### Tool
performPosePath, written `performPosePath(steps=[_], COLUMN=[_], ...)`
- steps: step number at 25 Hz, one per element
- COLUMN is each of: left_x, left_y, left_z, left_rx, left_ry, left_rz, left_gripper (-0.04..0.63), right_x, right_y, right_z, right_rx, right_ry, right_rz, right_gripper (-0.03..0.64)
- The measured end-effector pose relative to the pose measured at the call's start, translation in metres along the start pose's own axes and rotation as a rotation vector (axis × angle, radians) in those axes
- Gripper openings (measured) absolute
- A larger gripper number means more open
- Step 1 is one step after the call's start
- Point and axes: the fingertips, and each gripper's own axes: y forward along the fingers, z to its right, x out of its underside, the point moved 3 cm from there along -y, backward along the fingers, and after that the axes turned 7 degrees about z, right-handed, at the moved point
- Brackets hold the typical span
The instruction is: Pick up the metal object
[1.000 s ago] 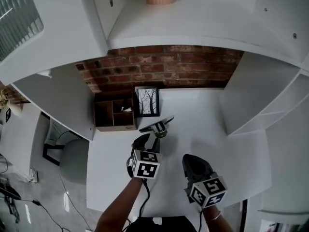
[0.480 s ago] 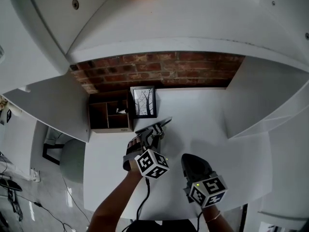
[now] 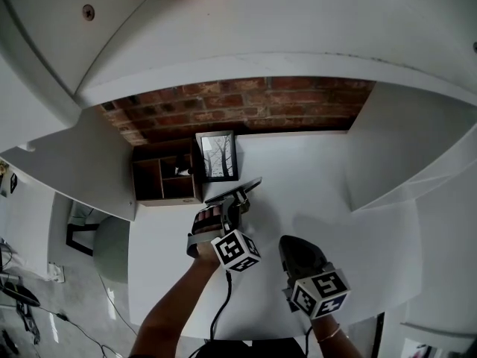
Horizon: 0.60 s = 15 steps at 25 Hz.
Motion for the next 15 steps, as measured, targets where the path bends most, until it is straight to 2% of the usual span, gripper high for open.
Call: performPosePath(steps=[7,15], left_x=[0.0,-0.015], left_y=[-0.002,-0.03], left_z=[-0.003,-0.013], left_rx=[-0.007,-0.011], left_ry=[0.01,-0.096], left_rz=[0.026,0.129], left_gripper=[0.04,0.034], right_x=[0.002,0.0], right_y=[-0.003,-0.009], right_z=[0.002,-0.001], right_rx=[0.017,0.047], right_ry=[0.004,-0.004], right_rz=[-0.006,0.007], right_gripper=[0.005,0.005])
